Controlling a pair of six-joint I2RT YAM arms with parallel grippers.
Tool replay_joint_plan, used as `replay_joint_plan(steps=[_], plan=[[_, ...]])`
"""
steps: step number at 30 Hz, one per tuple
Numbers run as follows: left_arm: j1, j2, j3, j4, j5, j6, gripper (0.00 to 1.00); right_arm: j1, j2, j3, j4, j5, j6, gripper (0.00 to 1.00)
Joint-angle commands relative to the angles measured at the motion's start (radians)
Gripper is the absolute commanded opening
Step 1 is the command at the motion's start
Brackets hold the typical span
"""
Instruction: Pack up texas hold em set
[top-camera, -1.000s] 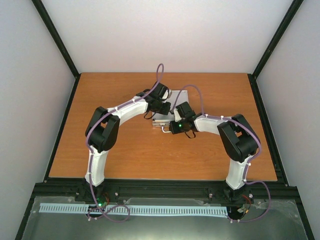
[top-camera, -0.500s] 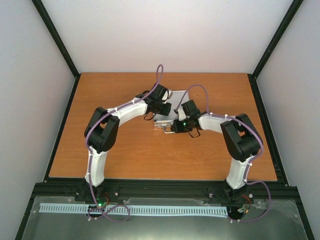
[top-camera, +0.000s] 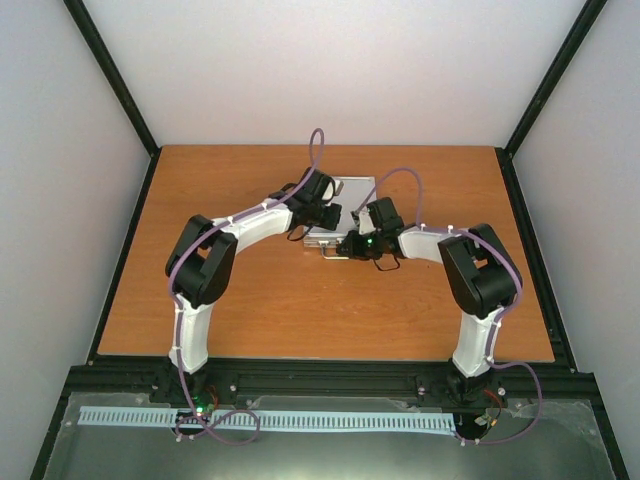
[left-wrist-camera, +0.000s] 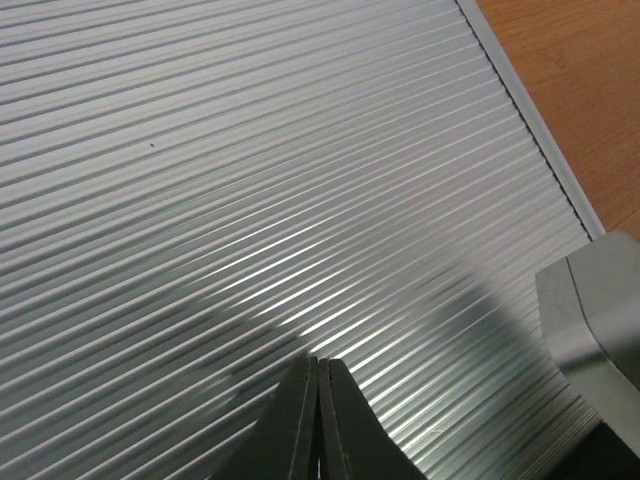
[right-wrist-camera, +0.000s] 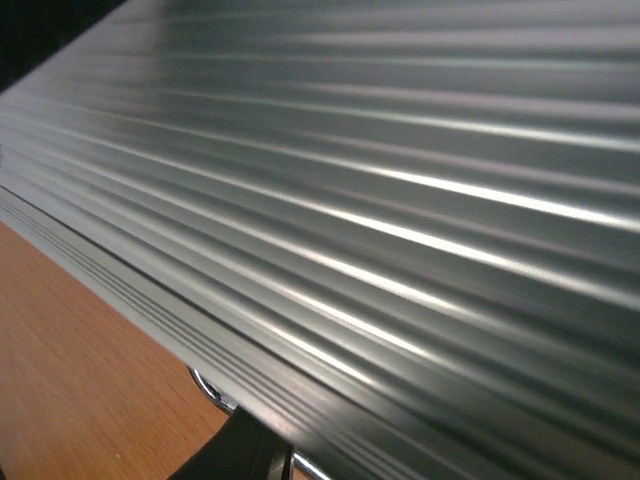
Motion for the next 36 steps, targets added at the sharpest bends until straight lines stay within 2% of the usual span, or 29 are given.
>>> replay_joint_plan(steps=[1, 5, 8, 11, 24, 28, 32, 36], plan=[[-0.011, 0.051, -0.071, -0.154, 0.013, -0.017, 0.01, -0.025, 0.036, 0.024, 0.127, -0.289, 0.213, 0.03], [-0.009, 0.053, -0.088, -0.147, 0.014, -0.014, 0.01, -0.03, 0.057, 0.015, 0.162, -0.338, 0.287, 0.03], [-0.01, 0.052, -0.103, -0.14, 0.012, -0.013, 0.01, -0.029, 0.06, 0.059, 0.019, -0.285, 0.22, 0.03], [-0.009, 0.049, -0.116, -0.137, 0.013, -0.015, 0.01, -0.029, 0.041, 0.068, -0.044, -0.252, 0.188, 0.03], [-0.011, 0.049, -0.15, -0.078, 0.017, -0.017, 0.01, -0.029, 0.004, 0.119, -0.081, -0.362, 0.299, 0.05], [-0.011, 0.049, -0.166, -0.063, 0.022, -0.022, 0.01, -0.029, -0.001, 0.168, -0.113, -0.375, 0.303, 0.15], [-0.011, 0.046, -0.18, -0.053, 0.024, -0.022, 0.01, -0.03, -0.008, 0.218, -0.167, -0.372, 0.286, 0.18], [-0.01, 0.042, -0.192, -0.044, 0.023, -0.022, 0.01, -0.029, -0.011, 0.3, -0.345, -0.252, 0.155, 0.37]])
